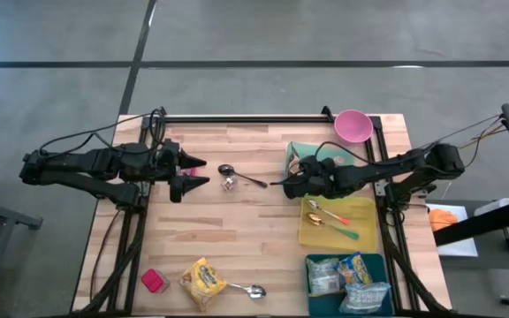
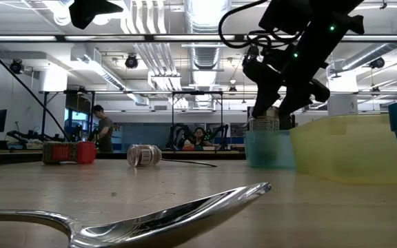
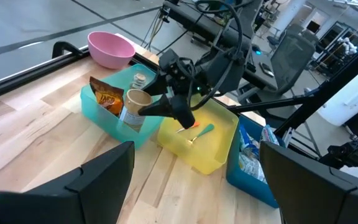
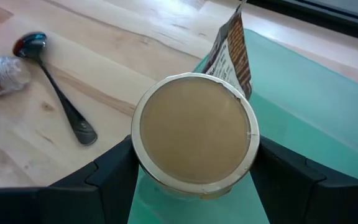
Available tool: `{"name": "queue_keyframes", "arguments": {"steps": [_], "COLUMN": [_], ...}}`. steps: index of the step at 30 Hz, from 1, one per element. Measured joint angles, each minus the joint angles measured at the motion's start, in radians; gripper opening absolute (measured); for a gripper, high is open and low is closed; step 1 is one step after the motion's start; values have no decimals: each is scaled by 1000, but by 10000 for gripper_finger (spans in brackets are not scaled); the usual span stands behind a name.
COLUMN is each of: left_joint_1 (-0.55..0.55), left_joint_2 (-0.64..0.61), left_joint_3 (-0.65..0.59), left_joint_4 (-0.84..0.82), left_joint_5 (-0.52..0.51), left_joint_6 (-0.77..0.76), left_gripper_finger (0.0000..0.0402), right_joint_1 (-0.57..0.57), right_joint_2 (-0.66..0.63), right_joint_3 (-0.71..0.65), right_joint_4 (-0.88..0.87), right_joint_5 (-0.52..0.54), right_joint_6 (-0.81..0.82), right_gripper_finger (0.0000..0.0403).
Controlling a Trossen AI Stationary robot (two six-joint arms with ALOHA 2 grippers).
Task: Pick & Place Food Item
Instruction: Put the golden seasoning bottle into the green bin
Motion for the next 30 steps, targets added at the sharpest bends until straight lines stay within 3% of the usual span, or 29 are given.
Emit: {"name": "queue_keyframes", "arguments": {"steps": [16,24,30], "left_joint_1": [0,0,0], "left_joint_2": [0,0,0], "left_joint_3": [-2,-2,-2], "left_joint_4": [-23,-23,-24], "left_joint_5": [0,0,0], "left_joint_6": [2,2,2], "left_gripper_finger": [349,349,349], "right_joint_1": [1,1,1], "right_joint_2": [9,11,11], "right_joint_3": [0,0,0], "right_joint_4": [-8,-7,-6], "right_joint_5": [-9,-29,-30], "right_joint_6": [-13,-38,-40], "right_gripper_finger": [257,305,312]}}
